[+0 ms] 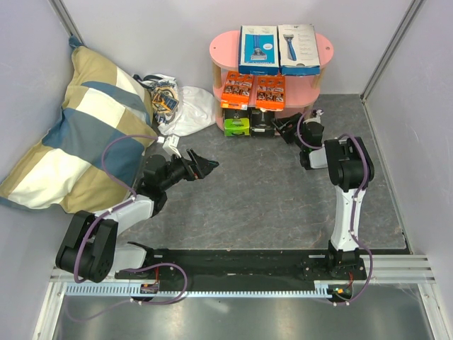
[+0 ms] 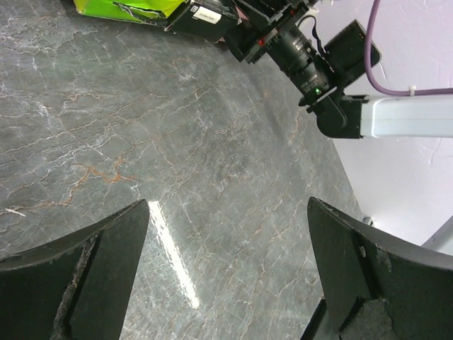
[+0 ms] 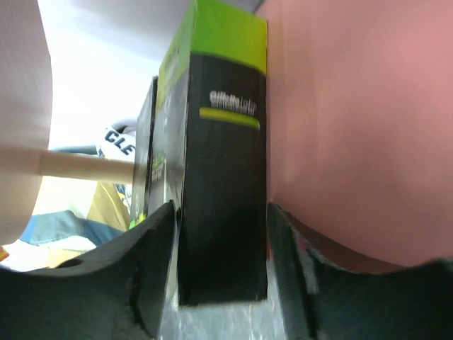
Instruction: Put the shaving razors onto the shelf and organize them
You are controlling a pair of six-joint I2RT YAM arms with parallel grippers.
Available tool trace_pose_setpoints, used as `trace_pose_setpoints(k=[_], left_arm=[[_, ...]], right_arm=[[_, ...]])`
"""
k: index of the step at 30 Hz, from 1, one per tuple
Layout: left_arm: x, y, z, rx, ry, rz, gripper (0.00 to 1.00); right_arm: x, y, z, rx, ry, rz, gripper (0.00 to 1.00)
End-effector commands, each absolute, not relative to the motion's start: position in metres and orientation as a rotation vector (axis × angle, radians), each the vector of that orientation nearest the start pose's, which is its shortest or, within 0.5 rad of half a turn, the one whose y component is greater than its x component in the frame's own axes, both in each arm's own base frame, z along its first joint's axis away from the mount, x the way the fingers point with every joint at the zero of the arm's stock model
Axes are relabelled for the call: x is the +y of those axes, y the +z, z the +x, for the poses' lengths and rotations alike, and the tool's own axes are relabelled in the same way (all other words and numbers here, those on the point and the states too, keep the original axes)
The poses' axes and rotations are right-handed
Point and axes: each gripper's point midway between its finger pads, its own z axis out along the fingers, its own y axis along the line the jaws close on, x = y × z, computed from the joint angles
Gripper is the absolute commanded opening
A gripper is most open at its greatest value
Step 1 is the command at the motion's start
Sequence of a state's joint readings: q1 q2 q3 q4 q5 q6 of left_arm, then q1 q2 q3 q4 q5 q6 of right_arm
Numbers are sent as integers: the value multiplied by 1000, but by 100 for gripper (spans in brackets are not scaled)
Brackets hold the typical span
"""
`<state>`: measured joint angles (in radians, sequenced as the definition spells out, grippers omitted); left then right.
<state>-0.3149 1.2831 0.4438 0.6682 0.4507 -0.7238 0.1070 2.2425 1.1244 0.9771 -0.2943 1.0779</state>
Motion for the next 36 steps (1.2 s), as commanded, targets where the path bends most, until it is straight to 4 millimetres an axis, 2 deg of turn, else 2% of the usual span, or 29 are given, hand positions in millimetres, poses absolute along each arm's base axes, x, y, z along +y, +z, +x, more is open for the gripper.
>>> trace_pose_setpoints(k=[1, 4, 8, 11, 13, 14, 15, 16, 17, 18, 19, 20, 21, 22, 24, 25, 29, 33, 36], left_arm=[[-208, 169, 321, 1810, -1114, 9, 100], [-207, 169, 320, 1811, -1109, 9, 100], [-207, 171, 319, 1810, -1113, 13, 100], [-206, 172, 317, 1813, -1107, 16, 100], [-206, 180, 317, 1797, -1100, 37, 100], [-205, 179, 316, 1813, -1094, 37, 100], [-205, 181, 316, 1813, -1089, 41, 100], [-205, 187, 317, 1805, -1077, 57, 100], [-204, 194, 317, 1793, -1069, 69, 100], [-203, 190, 316, 1825, -1059, 65, 100], [-202, 200, 320, 1810, -1034, 81, 100], [-202, 204, 320, 1810, -1023, 88, 100], [-199, 198, 319, 1852, -995, 95, 100], [-198, 209, 325, 1838, -971, 93, 100], [-193, 208, 326, 1875, -925, 103, 100], [-191, 217, 330, 1867, -898, 96, 100], [-175, 225, 336, 1900, -774, 66, 100], [-158, 235, 340, 1889, -664, 28, 100], [-152, 230, 337, 1908, -631, 12, 100]], right_arm=[[141, 110, 546, 1666, 1102, 596, 68], [131, 119, 541, 1652, 1084, 589, 75], [123, 124, 532, 1651, 1084, 591, 77], [119, 131, 518, 1649, 1083, 580, 78], [117, 134, 503, 1662, 1073, 565, 78], [117, 148, 497, 1644, 1074, 541, 78], [116, 141, 488, 1676, 1058, 555, 79], [115, 142, 483, 1687, 1034, 537, 79], [114, 158, 477, 1668, 1024, 515, 79], [113, 148, 468, 1720, 995, 528, 80], [111, 149, 463, 1739, 968, 525, 81], [106, 153, 454, 1768, 909, 511, 82], [105, 153, 449, 1788, 874, 509, 86], [102, 156, 445, 1798, 840, 505, 89], [94, 162, 432, 1832, 735, 498, 96], [92, 165, 427, 1837, 709, 496, 97], [75, 180, 401, 1862, 583, 495, 98], [63, 183, 377, 1883, 499, 500, 98], [58, 177, 355, 1913, 470, 500, 98]])
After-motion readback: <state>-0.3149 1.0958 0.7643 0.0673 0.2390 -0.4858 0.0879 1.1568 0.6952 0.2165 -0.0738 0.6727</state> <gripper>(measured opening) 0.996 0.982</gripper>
